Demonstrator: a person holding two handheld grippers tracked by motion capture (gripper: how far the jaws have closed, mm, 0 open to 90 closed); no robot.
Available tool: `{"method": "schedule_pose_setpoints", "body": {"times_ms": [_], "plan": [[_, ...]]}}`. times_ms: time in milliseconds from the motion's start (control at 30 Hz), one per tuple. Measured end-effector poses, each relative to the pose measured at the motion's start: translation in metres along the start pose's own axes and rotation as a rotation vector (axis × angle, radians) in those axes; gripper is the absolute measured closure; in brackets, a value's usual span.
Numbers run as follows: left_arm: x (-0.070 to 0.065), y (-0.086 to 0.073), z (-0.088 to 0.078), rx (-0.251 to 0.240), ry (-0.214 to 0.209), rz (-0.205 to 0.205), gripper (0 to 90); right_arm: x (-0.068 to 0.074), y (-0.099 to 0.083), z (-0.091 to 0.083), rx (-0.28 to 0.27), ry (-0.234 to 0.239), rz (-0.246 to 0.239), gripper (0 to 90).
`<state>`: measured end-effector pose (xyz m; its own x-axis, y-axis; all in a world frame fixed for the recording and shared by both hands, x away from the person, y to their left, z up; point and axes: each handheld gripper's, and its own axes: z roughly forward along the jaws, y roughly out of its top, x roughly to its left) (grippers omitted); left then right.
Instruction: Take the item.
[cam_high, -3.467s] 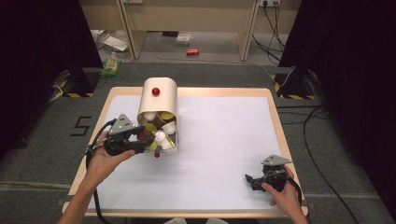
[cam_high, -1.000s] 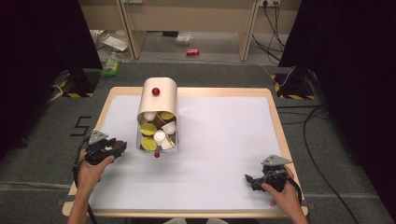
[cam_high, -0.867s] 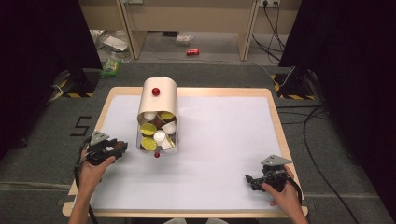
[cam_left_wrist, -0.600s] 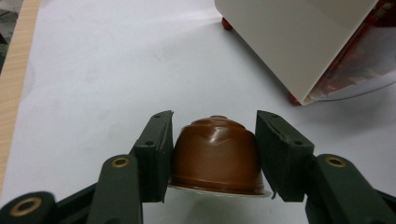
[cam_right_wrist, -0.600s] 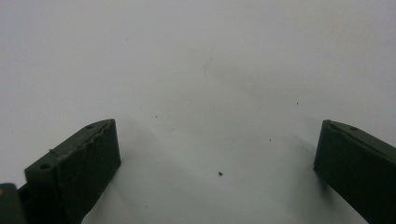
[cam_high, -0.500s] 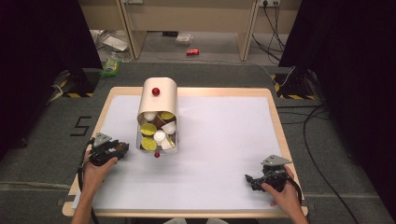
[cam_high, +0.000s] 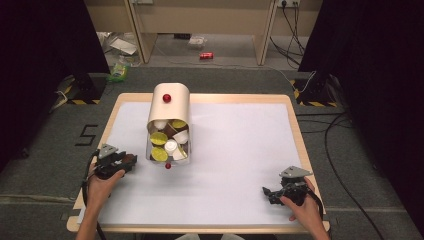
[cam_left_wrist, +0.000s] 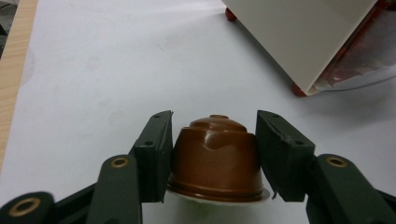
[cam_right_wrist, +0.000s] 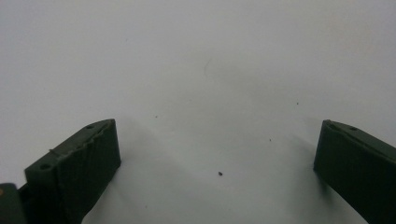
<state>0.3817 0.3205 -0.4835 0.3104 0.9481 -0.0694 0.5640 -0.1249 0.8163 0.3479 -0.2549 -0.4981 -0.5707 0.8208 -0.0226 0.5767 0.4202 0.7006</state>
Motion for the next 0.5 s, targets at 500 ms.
{"method": "schedule_pose_setpoints", "body": {"times_ms": [500], "plan": [[0.003,-0.0078,-0.0104,0.009,0.012,-0.02,41.7,0.0002,0.0,-0.0001,0.0,0.0,0.0,1.0]]}}
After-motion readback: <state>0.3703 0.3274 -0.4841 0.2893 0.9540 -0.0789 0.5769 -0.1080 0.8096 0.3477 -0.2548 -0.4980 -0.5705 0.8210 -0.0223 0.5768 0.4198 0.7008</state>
